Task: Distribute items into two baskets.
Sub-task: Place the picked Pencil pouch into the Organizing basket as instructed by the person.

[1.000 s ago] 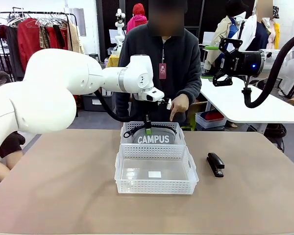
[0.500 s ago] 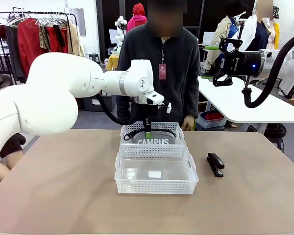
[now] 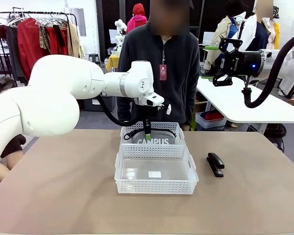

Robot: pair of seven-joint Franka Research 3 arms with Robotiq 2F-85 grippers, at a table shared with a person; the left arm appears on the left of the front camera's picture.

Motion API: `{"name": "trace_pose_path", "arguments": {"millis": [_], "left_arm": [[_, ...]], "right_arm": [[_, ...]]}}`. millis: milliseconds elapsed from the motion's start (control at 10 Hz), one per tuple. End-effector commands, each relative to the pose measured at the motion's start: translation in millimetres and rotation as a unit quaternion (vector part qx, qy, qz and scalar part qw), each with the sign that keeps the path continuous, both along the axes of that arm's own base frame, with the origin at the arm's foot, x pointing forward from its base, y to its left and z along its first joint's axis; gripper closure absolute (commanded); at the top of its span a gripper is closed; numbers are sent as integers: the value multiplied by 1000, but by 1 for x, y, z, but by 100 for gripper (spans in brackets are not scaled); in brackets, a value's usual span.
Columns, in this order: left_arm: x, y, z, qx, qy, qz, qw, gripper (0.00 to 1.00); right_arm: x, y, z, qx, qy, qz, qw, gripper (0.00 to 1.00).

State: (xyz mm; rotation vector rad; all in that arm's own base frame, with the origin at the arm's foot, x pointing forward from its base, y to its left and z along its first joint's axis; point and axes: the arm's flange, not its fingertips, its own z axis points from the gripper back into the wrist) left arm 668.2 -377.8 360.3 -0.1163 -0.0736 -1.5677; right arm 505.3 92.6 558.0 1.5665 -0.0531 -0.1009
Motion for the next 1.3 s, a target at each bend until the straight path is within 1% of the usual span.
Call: {"name": "trace_pose_path", "arguments": {"millis": [0,100,800,1000,1100,1200], "left_arm": [[5,-3,5,11,-4,-1,1000,16],[5,-2,6,10,-4,-1,1000,0],[2,-1,16,12,-4,-4,1000,0],[1,1,19,28,1,-12,1000,0],[-1,0,9,1,-1,-1,1000,0],[-1,0,9,1,-1,-1,1000,0]], "right_arm": [[-1,-1,1,-2,-2,0,1000,0],[-1,-1,1,-2,-2,0,1000,0],[-1,-1,1,-2,-2,0,1000,0],[-1,-1,1,-2,-2,0,1000,0],[-1,-1,1,-2,-2,0,1000,0],[-1,-1,1,-2,-2,0,1000,0]]}}
